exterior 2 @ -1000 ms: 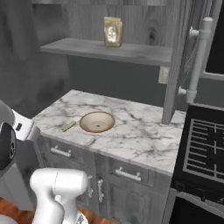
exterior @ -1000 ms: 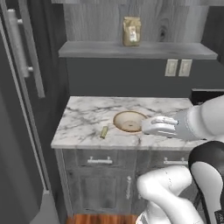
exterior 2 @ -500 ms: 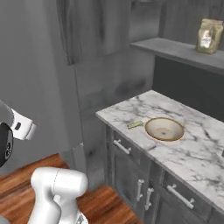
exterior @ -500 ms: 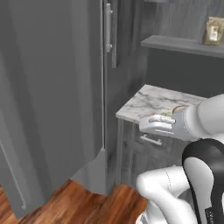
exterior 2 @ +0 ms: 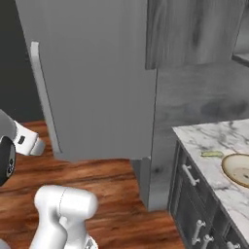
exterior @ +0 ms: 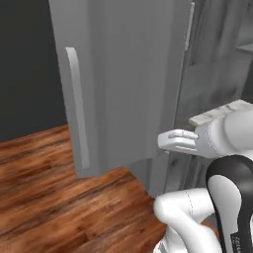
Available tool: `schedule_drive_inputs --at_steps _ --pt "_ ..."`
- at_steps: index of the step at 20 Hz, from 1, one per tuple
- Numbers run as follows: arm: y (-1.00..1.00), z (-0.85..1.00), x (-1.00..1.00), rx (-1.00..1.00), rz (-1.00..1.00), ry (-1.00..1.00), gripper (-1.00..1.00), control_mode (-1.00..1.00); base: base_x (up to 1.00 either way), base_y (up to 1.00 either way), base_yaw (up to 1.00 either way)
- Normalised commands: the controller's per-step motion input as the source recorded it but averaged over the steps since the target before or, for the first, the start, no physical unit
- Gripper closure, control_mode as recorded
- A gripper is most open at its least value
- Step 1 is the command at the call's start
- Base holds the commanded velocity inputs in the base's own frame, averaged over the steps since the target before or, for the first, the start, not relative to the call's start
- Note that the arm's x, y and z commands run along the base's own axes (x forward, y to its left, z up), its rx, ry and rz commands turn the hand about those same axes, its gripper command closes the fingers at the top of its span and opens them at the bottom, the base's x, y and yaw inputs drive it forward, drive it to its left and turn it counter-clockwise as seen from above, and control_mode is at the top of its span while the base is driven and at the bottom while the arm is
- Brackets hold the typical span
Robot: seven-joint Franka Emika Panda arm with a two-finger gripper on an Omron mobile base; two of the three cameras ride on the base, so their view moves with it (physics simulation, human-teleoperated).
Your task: Pick the egg and butter from the fridge and place them by the bowl for mixing.
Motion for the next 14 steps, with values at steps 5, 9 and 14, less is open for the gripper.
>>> schedule_drive_inputs --at_steps 5,9,14 --pt "0.0 0.0 0.0 0.0 0.0 0.0 -1.0 1.0 -0.66 0.38 0.62" --pt "0.0 0.0 0.0 0.0 0.0 0.0 -1.0 1.0 -0.24 0.79 0.54" --pt "0.0 0.0 0.0 0.0 0.0 0.0 -1.0 1.0 0.03 0.98 0.46"
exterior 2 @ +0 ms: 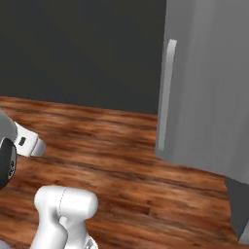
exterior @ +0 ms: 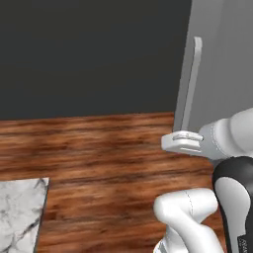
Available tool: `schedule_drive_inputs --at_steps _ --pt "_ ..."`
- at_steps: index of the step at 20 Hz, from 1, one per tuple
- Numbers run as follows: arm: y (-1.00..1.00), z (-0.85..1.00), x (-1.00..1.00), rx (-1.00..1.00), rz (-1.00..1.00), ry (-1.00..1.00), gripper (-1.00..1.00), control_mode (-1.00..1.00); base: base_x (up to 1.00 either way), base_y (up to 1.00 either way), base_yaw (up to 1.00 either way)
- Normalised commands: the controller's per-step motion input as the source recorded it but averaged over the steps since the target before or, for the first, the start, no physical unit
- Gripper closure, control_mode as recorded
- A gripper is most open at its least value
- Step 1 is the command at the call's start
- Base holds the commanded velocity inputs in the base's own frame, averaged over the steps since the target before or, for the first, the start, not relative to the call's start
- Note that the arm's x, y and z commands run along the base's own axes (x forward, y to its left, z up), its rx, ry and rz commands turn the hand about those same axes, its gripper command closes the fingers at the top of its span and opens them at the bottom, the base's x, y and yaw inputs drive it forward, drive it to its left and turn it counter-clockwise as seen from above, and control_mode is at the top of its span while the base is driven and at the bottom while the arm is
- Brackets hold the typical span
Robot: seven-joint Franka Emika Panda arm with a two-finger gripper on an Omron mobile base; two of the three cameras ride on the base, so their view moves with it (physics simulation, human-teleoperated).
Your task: Pick the egg and butter from the fridge and place them by the bowl for mixing.
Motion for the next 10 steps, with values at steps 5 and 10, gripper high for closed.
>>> schedule_drive_inputs --at_steps 5,10 --pt "0.0 0.0 0.0 0.0 0.0 0.0 -1.0 1.0 0.72 0.71 0.25" --pt "0.0 0.0 0.0 0.0 0.0 0.0 -1.0 1.0 1.0 0.1 0.05"
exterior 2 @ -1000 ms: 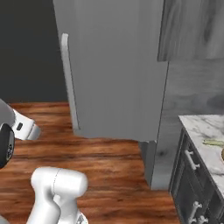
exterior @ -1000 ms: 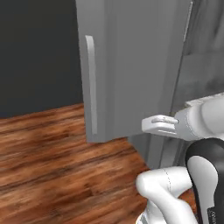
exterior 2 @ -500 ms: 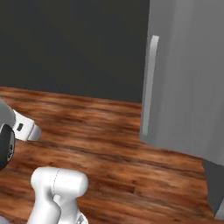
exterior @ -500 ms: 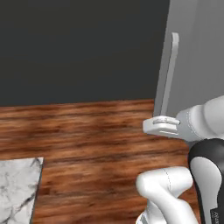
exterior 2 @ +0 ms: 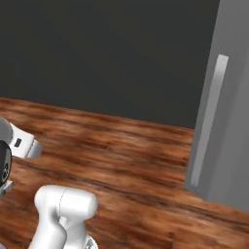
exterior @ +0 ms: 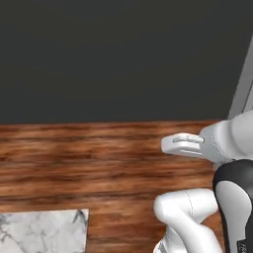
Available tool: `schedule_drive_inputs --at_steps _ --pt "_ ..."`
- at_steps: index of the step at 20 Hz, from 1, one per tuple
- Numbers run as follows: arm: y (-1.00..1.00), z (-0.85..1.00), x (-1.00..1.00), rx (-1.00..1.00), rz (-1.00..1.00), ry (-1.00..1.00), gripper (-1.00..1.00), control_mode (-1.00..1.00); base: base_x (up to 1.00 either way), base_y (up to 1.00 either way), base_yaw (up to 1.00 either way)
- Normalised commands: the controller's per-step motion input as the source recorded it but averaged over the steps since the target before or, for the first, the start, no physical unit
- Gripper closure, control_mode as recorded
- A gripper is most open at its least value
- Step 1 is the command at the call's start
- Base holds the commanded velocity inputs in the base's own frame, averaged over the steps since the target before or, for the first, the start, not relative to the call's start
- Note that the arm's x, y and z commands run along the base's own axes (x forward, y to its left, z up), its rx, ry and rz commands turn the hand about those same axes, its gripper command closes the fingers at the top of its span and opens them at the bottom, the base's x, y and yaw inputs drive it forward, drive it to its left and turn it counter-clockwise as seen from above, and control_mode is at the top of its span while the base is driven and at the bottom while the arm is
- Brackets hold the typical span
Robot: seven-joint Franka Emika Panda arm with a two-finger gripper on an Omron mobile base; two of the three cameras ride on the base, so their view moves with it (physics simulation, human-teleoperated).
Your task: Pick the egg and butter from the fridge and place them by the bowl for mixing.
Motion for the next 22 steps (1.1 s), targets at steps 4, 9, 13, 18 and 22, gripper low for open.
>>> schedule_drive_inputs --at_steps 4,9,13,18,22 --pt "0.0 0.0 0.0 0.0 0.0 0.0 -1.0 1.0 1.0 -0.26 -0.01" --pt "0.0 0.0 0.0 0.0 0.0 0.0 -1.0 1.0 1.0 -0.25 -0.06" --pt "0.0 0.0 0.0 0.0 0.0 0.0 -1.0 1.0 1.0 0.26 -0.05" --pt "0.0 0.0 0.0 0.0 0.0 0.0 -1.0 1.0 0.93 0.75 -0.21" --pt "0.0 0.0 0.0 0.0 0.0 0.0 -1.0 1.0 0.43 0.77 -0.58"
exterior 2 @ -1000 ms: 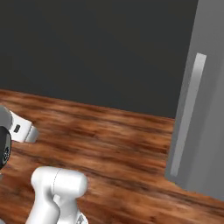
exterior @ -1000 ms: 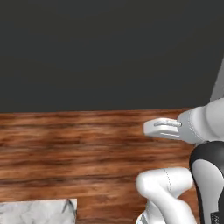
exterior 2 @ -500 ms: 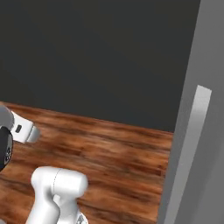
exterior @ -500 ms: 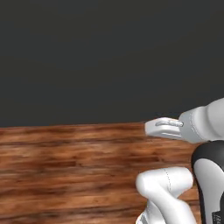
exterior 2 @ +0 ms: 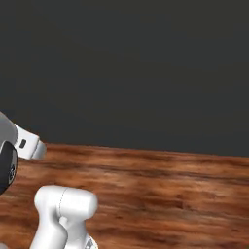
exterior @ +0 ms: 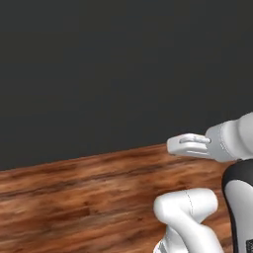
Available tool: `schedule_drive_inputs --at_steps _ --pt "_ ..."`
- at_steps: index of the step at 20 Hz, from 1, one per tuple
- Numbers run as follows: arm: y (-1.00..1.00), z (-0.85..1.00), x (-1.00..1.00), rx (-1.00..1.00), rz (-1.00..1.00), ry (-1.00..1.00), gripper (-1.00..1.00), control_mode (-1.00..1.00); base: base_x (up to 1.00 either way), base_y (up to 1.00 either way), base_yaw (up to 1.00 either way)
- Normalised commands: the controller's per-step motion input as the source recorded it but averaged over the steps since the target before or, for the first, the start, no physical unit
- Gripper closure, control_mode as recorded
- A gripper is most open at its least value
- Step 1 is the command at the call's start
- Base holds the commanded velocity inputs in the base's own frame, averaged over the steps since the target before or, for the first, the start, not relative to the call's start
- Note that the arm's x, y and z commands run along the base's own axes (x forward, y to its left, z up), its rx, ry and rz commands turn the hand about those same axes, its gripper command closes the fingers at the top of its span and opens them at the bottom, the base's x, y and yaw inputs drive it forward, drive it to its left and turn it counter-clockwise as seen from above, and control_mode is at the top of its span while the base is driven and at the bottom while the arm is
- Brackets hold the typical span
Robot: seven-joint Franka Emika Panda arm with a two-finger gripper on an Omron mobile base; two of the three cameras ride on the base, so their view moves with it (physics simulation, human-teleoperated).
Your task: Pick the egg and butter from the fridge and place them by the bowl for mixing.
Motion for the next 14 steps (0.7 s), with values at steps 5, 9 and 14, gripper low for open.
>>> schedule_drive_inputs --at_steps 5,9,14 --pt "0.0 0.0 0.0 0.0 0.0 0.0 -1.0 1.0 0.28 0.62 -0.78" --pt "0.0 0.0 0.0 0.0 0.0 0.0 -1.0 1.0 0.18 0.17 -0.88" --pt "0.0 0.0 0.0 0.0 0.0 0.0 -1.0 1.0 0.18 0.28 -0.87"
